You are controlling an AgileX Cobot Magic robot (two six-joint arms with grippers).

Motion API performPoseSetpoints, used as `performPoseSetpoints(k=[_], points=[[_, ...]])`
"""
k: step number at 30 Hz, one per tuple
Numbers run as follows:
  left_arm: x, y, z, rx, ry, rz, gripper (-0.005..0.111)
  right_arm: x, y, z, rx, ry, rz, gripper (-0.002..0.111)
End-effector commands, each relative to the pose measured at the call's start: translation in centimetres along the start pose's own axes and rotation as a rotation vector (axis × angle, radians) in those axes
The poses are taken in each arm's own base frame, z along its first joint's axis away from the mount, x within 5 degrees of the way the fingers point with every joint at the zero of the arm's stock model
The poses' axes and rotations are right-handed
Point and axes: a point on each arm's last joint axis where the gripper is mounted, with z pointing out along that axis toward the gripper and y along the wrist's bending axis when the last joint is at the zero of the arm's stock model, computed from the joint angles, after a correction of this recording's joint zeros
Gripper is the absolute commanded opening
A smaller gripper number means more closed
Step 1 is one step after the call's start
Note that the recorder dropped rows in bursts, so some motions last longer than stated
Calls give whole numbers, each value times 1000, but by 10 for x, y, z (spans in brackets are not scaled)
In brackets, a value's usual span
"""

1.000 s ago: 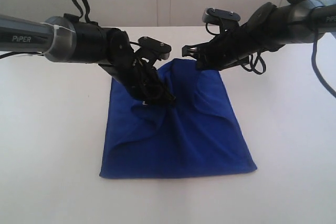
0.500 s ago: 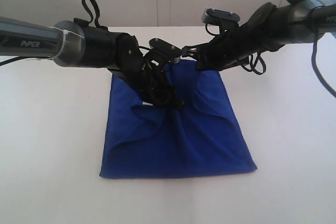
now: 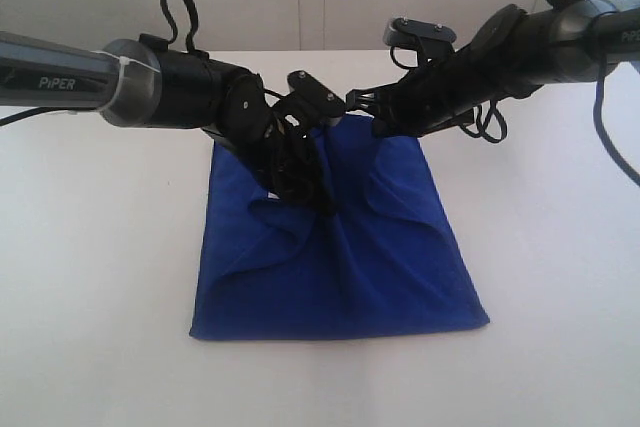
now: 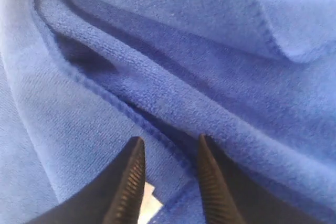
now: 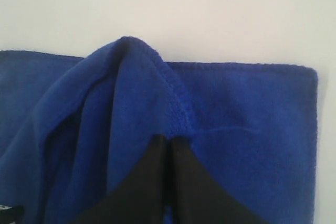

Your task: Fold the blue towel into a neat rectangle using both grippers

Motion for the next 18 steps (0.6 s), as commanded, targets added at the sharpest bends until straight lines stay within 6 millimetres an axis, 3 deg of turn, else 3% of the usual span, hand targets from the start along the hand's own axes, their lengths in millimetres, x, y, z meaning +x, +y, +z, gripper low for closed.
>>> performPoseSetpoints(k=[1,18], points=[[0,2,-2,-9,9,18,40,-3,1,-4,1,-10,-19,0],[2,-1,0,-11,42,6,39,-3,1,-4,1,-10,-15,0]])
